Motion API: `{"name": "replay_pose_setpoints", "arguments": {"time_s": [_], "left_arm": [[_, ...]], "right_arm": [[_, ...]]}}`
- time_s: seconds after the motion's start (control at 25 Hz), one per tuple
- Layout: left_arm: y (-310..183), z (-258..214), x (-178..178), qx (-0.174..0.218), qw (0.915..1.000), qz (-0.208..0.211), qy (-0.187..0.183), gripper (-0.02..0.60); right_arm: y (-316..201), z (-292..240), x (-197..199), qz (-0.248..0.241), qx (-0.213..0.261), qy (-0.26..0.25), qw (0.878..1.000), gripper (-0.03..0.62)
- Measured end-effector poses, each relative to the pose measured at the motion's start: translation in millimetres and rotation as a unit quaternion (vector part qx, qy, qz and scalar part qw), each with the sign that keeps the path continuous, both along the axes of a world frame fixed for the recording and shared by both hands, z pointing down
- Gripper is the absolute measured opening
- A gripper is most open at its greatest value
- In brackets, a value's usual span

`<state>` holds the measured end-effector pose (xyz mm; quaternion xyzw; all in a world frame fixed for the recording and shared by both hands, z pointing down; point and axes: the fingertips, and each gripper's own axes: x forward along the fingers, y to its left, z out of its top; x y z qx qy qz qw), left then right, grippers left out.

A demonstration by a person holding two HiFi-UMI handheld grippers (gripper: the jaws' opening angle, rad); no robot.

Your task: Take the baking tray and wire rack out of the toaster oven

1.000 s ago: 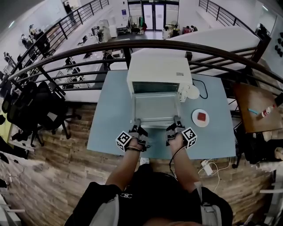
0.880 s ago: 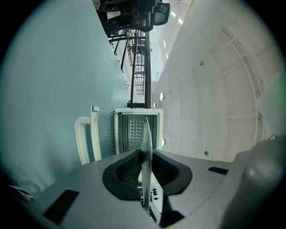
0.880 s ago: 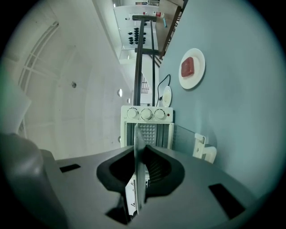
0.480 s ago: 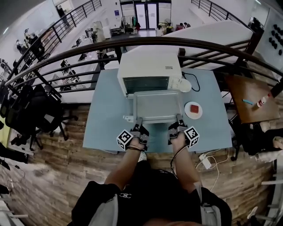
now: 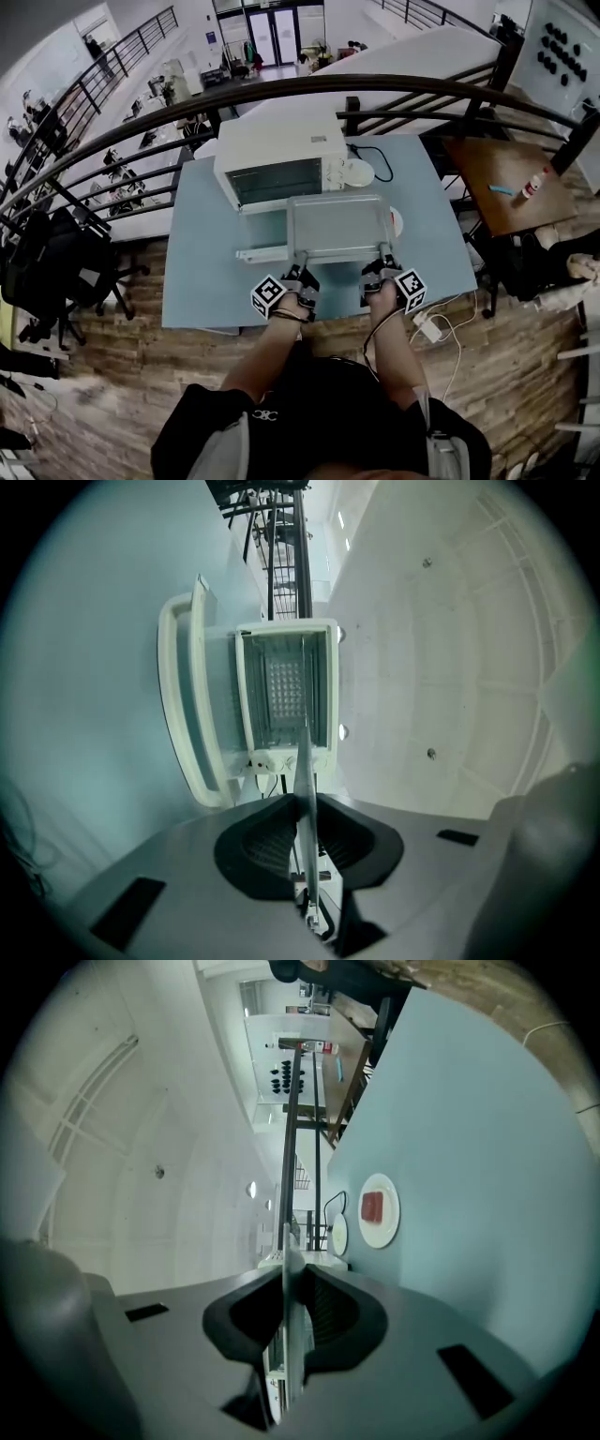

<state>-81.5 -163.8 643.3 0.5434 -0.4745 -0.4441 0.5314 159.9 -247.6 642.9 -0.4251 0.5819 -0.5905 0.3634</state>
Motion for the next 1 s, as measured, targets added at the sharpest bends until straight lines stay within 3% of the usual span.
{"name": "replay_pose_setpoints", "arguments": {"time_s": [0.24,0.56,1.0], "left_arm": [[-10.8,-1.5,54.2,0.007,0.9978,0.064,-0.019,0.065],[-11.5,12.7,118.5,-0.006,0.9903,0.138,-0.018,0.067],[9.4,42.4,178.4,-0.045,0.9755,0.214,-0.029,0.075]], "right_arm": [[9.5,6.5,60.7,0.058,-0.004,-0.001,0.998,0.051],[31.2,18.2,129.0,0.118,-0.015,0.011,0.993,0.052],[64.0,44.4,189.6,0.166,-0.051,0.034,0.984,0.052]]}}
